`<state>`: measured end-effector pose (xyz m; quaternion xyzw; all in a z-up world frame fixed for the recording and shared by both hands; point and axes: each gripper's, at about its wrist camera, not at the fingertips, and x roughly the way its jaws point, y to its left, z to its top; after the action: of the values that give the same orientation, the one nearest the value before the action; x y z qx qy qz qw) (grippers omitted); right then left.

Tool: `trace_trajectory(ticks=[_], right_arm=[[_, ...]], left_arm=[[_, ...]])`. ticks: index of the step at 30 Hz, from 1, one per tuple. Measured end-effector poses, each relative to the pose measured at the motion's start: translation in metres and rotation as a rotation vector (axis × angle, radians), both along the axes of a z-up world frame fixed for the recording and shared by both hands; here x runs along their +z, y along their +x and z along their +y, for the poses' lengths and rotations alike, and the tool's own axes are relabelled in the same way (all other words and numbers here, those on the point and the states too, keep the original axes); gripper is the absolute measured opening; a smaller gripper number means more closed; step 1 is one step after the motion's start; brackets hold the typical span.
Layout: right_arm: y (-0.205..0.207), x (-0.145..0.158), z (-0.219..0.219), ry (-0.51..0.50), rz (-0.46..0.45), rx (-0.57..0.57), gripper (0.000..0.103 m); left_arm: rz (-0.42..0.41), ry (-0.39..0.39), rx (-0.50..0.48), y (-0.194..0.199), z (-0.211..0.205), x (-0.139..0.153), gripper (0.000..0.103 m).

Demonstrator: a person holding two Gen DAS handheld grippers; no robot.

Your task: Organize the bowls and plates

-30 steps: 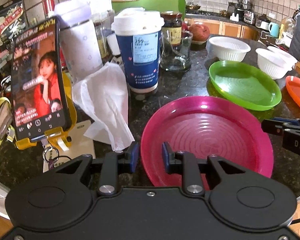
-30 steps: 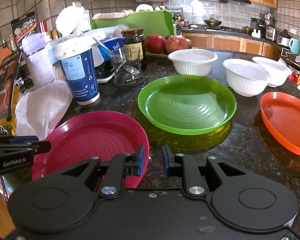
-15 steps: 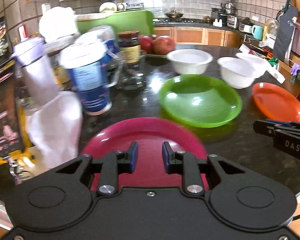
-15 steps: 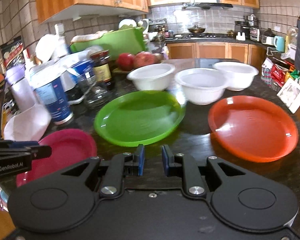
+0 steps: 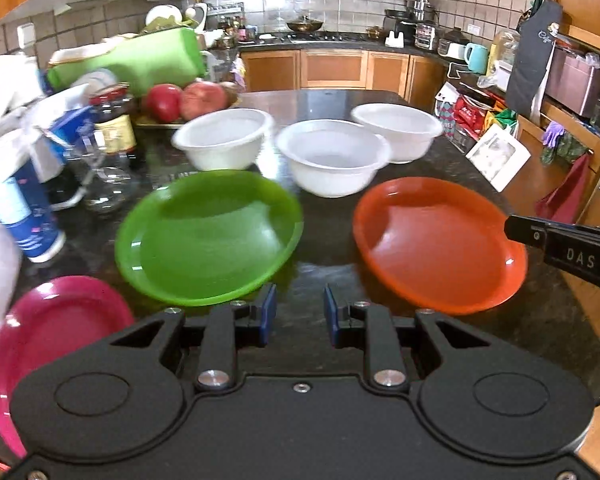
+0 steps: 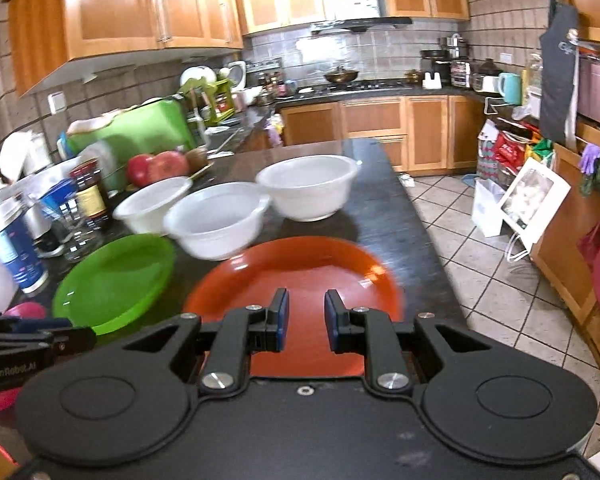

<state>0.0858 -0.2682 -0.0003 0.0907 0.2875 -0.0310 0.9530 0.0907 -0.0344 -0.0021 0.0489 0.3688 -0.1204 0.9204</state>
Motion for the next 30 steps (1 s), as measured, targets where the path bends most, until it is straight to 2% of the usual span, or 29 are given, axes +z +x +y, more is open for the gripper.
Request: trace_trajectory(ticks=[4, 11, 22, 30], right_arm=[[0.013, -0.006, -0.032, -0.006, 0.015, 0.010, 0.022], [0.046, -0.020, -0.063, 0.000, 0.054, 0.070, 0.022], [0.085, -0.036, -0.075, 0.016, 0.076, 0.180, 0.022], [0.094, -0.043, -0.079, 0.014, 0.080, 0.206, 0.022]], left_arm=[[0.016, -0.008, 0.015, 0.009, -0.023, -0.005, 0.033], [0.050, 0.001, 0.073, 0.023, -0.054, -0.013, 0.033], [0.112, 0.012, 0.144, 0.039, -0.070, -0.023, 0.033], [0.141, 0.015, 0.146, 0.049, -0.077, -0.025, 0.033]])
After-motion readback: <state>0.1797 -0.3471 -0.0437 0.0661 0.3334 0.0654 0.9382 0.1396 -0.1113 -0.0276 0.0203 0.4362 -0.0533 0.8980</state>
